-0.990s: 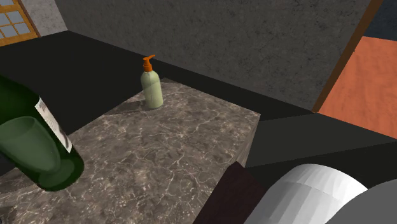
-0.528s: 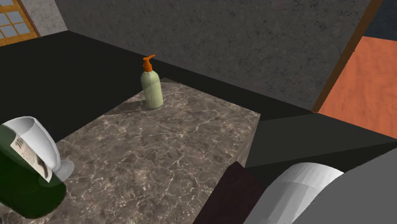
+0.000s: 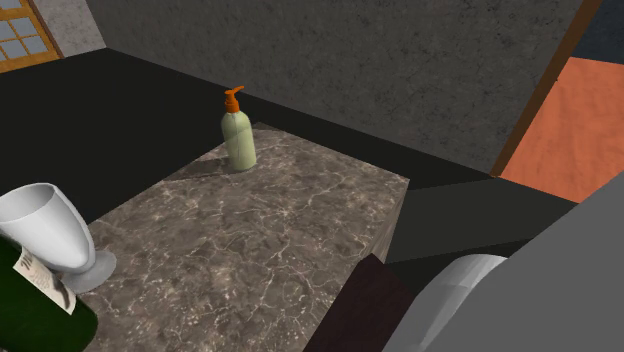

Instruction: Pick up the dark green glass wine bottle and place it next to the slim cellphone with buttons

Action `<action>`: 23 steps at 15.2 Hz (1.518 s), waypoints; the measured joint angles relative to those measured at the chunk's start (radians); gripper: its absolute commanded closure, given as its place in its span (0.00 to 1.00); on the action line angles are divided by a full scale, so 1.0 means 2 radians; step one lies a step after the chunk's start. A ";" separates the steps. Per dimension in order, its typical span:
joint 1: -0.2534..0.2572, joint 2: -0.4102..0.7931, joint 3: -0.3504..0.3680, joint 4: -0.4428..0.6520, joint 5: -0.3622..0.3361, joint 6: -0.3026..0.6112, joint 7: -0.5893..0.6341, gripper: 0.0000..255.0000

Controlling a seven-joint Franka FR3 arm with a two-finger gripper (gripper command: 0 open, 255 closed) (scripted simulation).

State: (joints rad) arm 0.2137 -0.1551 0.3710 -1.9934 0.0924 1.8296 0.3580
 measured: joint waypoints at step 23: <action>0.001 0.005 0.003 -0.034 0.000 0.040 0.001 0.00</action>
State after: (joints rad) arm 0.2165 -0.1443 0.3765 -2.0612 0.0916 1.9096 0.3601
